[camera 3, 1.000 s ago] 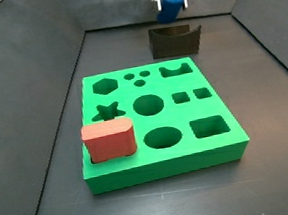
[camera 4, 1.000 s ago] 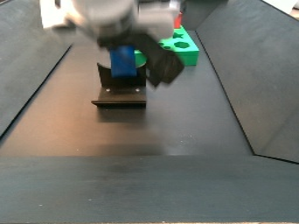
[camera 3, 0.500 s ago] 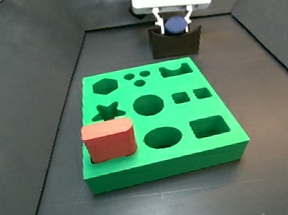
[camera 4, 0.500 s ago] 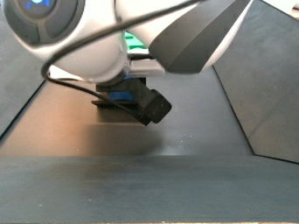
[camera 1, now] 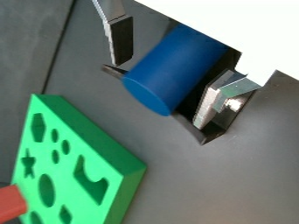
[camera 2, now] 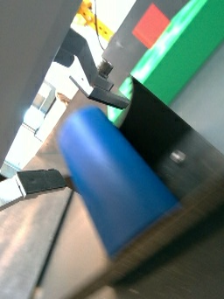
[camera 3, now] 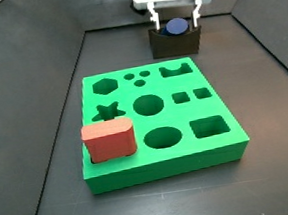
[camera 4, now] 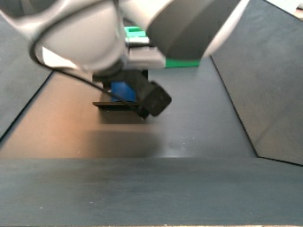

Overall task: Pick up the oval object. Move up. Place the oval object on the fixture. Regrasp the oval object. Move to above the board. Insert the oval object.
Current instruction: Regrasp the oval object.

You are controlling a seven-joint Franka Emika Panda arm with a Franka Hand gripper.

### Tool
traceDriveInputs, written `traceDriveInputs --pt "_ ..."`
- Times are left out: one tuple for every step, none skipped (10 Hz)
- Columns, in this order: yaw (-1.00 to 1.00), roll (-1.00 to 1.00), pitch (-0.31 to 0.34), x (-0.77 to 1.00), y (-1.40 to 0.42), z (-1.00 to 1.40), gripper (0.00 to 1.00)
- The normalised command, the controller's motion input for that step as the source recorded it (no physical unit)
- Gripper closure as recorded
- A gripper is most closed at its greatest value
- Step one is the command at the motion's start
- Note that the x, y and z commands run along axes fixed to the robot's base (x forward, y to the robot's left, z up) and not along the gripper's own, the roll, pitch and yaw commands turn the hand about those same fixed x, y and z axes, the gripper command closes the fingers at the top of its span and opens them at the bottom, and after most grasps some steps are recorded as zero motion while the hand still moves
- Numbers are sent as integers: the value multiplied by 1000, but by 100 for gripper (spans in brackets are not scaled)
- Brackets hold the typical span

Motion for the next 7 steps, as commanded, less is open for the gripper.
traceDriveInputs --pt "5 16 -39 -30 3 1000 0" --pt "19 22 -33 -38 5 1000 0" --pt "31 20 -14 -44 9 896 0" --pt "36 20 0 -38 12 713 0" --pt "36 20 12 -39 9 587 0" --pt "29 23 33 -34 11 272 0" --pt "39 1000 43 -146 -791 939 0"
